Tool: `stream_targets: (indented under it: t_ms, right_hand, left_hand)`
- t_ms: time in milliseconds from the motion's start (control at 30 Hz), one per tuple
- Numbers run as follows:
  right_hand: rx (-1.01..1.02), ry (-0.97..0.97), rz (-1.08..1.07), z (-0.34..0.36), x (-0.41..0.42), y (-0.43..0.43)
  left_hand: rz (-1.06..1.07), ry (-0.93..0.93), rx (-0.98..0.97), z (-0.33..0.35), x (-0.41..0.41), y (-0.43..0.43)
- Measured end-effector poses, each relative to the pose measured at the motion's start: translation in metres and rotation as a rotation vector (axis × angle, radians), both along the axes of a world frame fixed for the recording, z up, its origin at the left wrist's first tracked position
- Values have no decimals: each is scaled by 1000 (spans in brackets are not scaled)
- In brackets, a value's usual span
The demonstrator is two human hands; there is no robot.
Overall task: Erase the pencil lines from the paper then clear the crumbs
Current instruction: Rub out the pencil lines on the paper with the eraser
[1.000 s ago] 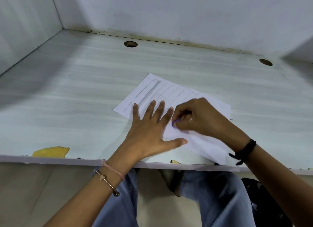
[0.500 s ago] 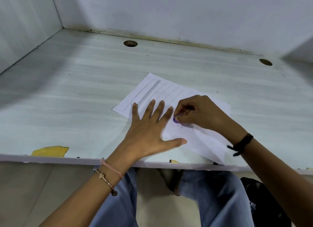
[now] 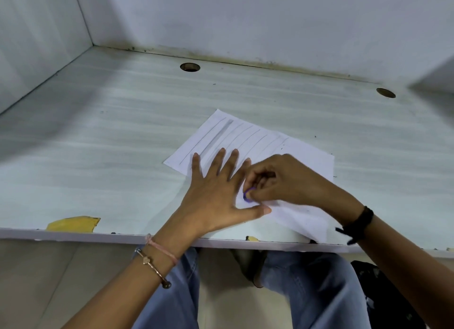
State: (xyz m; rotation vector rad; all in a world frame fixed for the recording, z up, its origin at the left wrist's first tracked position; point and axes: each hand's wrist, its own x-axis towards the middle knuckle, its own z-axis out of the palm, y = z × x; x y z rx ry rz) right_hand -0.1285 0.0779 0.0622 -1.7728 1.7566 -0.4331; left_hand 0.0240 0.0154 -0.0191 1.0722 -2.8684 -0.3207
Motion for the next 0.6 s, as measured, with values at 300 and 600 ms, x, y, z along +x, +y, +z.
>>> stream_targets:
  t_ms: [300, 600]
  right_hand:
    - [-5, -15, -27, -3, -4, -1]
    - [-15, -20, -33, -4, -7, -1]
  left_hand:
    - [2, -3, 4, 0, 0, 0]
    - [4, -7, 7, 1, 0, 1]
